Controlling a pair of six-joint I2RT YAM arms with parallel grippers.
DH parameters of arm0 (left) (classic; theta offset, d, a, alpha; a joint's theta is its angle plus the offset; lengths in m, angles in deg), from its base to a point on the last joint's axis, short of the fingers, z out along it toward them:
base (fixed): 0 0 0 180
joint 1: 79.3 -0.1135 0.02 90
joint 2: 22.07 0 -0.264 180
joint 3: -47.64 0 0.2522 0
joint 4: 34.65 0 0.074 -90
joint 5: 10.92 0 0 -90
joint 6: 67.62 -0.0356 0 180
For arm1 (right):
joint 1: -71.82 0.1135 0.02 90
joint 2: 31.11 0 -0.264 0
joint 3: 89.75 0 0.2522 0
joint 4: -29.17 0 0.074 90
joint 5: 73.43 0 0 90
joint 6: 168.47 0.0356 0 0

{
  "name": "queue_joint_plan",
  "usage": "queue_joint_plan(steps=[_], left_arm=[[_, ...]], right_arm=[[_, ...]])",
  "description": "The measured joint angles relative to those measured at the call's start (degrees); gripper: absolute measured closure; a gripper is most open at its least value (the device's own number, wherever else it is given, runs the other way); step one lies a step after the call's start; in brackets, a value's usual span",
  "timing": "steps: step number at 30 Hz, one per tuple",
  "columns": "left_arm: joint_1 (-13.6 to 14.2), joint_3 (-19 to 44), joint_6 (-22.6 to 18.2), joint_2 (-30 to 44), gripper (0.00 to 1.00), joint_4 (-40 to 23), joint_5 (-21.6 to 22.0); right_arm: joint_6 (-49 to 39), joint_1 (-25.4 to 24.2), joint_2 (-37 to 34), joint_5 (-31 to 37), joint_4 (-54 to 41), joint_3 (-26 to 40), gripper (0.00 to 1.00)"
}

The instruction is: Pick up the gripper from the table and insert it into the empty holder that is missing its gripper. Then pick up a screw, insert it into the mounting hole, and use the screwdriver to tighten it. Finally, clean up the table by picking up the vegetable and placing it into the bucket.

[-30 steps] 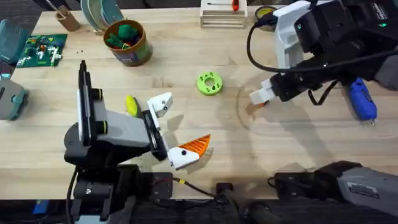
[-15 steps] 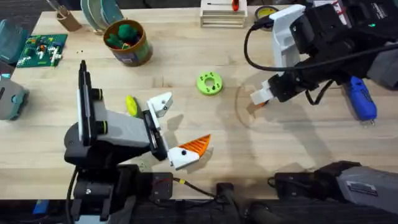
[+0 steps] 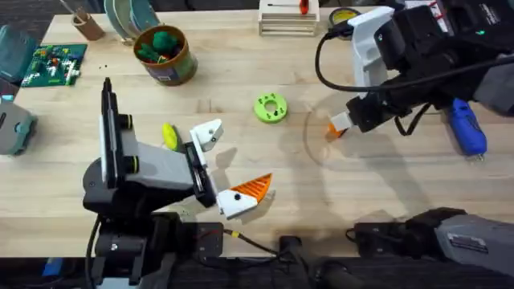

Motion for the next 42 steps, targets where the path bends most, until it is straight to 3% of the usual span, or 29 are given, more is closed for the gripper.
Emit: queue_joint_plan(steps=[5, 6, 15, 21, 33, 42], left_arm=[[0.0, 0.0, 0.0, 0.0, 0.008, 0.0, 0.0], [0.0, 0.0, 0.0, 0.0, 0.008, 0.0, 0.0], [0.0, 0.0, 0.0, 0.0, 0.008, 0.0, 0.0], [0.0, 0.0, 0.0, 0.0, 0.008, 0.0, 0.0], [0.0, 0.0, 0.0, 0.0, 0.007, 0.0, 0.0], [0.0, 0.0, 0.0, 0.0, 0.007, 0.0, 0.0]], right_arm=[[0.0, 0.0, 0.0, 0.2, 0.1, 0.0, 0.978], [0.0, 0.0, 0.0, 0.3, 0.2, 0.0, 0.99], [0.0, 0.0, 0.2, 0.4, -0.8, 0.6, 0.993], [0.0, 0.0, 2.9, 0.4, -7.6, 7.7, 0.994], [0.0, 0.0, 12.8, 0.3, -11.7, 21.4, 0.994], [1.9, 0.0, 23.9, 0.3, -12.5, 21.7, 0.994]])
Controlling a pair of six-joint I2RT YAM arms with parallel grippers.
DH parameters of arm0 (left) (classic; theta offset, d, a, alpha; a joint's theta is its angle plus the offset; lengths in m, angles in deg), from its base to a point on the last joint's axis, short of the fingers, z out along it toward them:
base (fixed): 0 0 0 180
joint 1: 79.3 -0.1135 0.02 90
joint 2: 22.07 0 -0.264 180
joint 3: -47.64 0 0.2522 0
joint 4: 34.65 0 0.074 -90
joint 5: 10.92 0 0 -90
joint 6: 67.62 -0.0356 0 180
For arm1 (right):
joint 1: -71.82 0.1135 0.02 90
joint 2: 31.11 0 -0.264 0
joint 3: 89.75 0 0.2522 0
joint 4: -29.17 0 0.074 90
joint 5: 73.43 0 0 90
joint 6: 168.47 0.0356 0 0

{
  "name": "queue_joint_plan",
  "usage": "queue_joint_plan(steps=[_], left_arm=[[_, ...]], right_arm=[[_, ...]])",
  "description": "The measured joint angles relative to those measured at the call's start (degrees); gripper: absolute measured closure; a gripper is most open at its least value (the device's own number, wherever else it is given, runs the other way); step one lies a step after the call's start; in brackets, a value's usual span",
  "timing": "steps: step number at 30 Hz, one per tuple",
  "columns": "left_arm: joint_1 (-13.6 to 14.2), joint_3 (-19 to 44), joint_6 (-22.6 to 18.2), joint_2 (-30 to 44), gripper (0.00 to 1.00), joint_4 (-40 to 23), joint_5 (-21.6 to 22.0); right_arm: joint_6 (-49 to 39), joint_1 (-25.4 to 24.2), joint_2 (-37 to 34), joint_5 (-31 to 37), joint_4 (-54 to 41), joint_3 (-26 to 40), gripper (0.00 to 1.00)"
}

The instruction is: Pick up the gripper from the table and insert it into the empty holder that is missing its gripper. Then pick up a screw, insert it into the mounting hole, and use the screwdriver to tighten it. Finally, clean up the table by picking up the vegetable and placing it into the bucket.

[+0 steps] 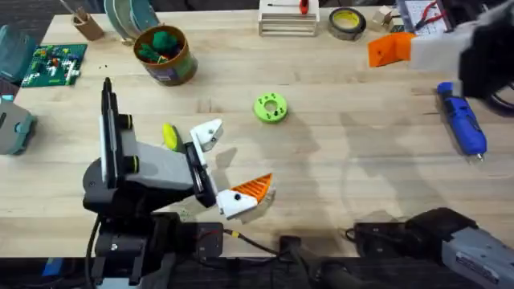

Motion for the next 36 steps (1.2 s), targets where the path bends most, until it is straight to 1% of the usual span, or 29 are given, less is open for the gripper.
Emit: queue_joint_plan(steps=[1, 2, 5, 7, 11, 17, 20, 26, 33, 36], left_arm=[[0.0, 0.0, 0.0, 0.0, 0.006, 0.0, 0.0], [0.0, 0.0, 0.0, 0.0, 0.007, 0.0, 0.0], [0.0, 0.0, 0.0, 0.0, 0.007, 0.0, 0.0], [0.0, 0.0, 0.0, 0.0, 0.007, 0.0, 0.0], [0.0, 0.0, 0.0, 0.0, 0.007, 0.0, 0.0], [0.0, 0.0, 0.0, 0.0, 0.007, 0.0, 0.1], [0.0, 0.0, 0.0, 0.0, 0.007, 0.0, 0.1], [0.0, 0.0, -0.4, 0.0, 0.007, 0.0, 0.1], [0.0, 0.0, -2.6, 0.0, 0.007, 0.0, 0.1], [0.0, 0.0, -3.5, 0.0, 0.007, 0.0, 0.1]], right_arm=[[0.5, 0.0, 1.2, 0.0, 0.2, -0.9, 0.994], [2.5, 0.0, 4.3, -0.1, 1.9, -4.9, 0.994], [6.1, 0.0, 6.9, -0.4, 6.7, -10.5, 0.994], [8.9, 0.0, 8.3, -1.9, 11.5, -14.3, 0.994], [15.1, 0.0, 10.3, -7.6, 21.3, -20.7, 0.994], [23.1, 0.0, 10.0, -19.2, 32.6, -28.2, 0.994], [25.2, 0.0, 8.7, -25.6, 36.5, -30.3, 0.994], [26.9, 0.0, 4.0, -36.7, 38.9, -30.8, 0.994], [27.6, 0.0, -5.7, -51.7, 44.9, -30.8, 0.994], [27.8, 0.0, -10.4, -57.3, 45.5, -30.8, 0.994]])
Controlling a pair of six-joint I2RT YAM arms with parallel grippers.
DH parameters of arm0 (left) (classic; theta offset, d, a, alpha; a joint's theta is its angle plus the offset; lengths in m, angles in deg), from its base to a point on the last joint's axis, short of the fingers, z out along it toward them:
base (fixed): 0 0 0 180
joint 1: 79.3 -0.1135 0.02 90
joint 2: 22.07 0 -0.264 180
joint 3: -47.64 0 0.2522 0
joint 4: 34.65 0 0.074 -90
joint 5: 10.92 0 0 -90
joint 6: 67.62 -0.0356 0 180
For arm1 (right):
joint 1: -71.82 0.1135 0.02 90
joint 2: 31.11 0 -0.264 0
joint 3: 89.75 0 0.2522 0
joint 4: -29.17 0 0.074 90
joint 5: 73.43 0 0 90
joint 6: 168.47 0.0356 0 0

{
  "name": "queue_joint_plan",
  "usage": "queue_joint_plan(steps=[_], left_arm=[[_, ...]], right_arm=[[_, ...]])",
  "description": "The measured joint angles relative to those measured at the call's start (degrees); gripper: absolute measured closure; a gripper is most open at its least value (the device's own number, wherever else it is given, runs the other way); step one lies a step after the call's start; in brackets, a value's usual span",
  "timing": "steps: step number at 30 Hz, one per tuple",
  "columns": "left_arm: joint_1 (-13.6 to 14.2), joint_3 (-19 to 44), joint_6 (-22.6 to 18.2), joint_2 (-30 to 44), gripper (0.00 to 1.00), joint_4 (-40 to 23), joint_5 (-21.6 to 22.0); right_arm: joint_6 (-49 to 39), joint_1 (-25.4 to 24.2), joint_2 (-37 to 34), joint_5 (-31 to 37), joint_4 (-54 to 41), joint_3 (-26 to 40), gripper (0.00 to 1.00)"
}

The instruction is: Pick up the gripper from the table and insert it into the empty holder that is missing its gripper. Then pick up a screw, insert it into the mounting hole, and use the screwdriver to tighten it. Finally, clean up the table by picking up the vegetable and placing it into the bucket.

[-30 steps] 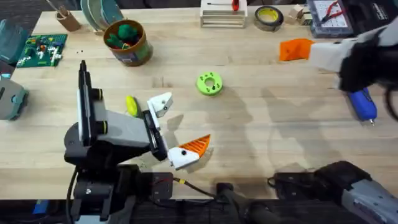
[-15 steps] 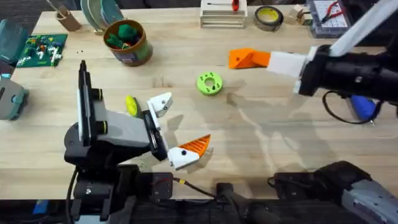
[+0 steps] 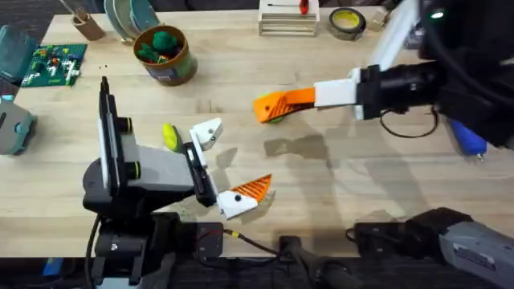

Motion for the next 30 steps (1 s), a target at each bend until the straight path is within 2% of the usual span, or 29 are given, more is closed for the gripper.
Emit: queue_joint_plan(steps=[9, 15, 16, 23, 30], left_arm=[[0.0, 0.0, -0.8, 0.0, 0.008, 0.0, 0.1], [0.0, 0.0, -0.8, 0.0, 0.008, 0.0, 0.1], [0.0, 0.0, -0.8, 0.0, 0.008, 0.0, 0.2], [0.0, 0.0, -0.8, 0.0, 0.008, 0.0, 0.2], [0.0, 0.0, -1.0, 0.0, 0.008, 0.0, 0.1]], right_arm=[[0.4, 0.2, -11.1, -10.7, 3.3, 0.0, 0.995], [0.8, 2.5, -16.1, -13.9, 8.0, 0.0, 0.995], [2.3, 4.0, -18.8, -15.1, 11.3, 0.0, 0.995], [10.7, 8.8, -26.9, -16.4, 24.8, 0.0, 0.995], [15.6, 9.2, -29.0, -16.4, 31.4, 0.0, 0.995]])
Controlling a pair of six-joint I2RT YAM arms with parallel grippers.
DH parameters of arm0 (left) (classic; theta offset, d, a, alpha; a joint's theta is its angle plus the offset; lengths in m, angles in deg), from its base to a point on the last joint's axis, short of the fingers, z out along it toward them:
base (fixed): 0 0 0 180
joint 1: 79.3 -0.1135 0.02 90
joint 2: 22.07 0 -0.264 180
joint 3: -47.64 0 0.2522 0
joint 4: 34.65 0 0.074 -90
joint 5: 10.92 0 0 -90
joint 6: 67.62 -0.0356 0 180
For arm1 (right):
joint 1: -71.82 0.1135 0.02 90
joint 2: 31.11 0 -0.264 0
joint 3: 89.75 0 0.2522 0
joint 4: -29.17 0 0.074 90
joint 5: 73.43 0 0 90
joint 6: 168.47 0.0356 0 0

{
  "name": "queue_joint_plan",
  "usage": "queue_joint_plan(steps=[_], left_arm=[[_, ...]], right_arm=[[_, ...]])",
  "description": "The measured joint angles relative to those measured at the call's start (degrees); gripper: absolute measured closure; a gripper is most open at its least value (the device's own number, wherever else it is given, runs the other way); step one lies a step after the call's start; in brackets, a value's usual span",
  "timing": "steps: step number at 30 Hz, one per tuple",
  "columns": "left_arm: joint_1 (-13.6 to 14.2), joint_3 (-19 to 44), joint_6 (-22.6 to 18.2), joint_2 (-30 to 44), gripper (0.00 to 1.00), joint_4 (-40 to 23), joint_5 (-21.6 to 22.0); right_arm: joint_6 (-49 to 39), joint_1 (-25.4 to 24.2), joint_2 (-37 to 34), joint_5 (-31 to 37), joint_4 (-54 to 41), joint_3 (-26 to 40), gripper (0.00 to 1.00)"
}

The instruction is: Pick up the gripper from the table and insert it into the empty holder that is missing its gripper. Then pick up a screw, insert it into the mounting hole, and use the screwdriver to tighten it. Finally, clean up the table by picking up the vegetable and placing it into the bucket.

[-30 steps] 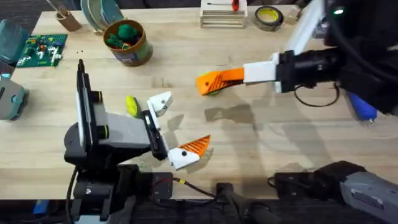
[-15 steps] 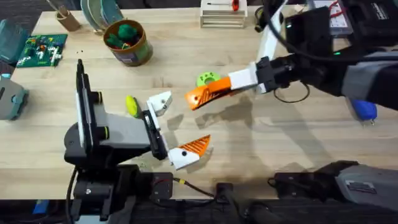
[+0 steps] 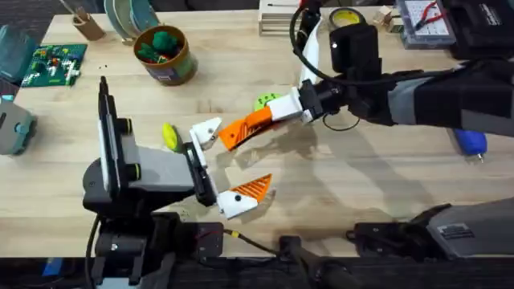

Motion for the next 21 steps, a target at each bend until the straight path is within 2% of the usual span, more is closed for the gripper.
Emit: queue_joint_plan(steps=[16, 21], left_arm=[[0.0, 0.0, 0.0, 0.0, 0.007, 0.0, 0.0], [0.0, 0.0, 0.0, 0.0, 0.007, 0.0, 0.1]], right_arm=[[4.5, 0.0, 0.0, 1.0, 1.4, 0.0, 0.995], [6.7, 0.0, 0.0, 1.4, 4.7, -0.1, 0.995]])
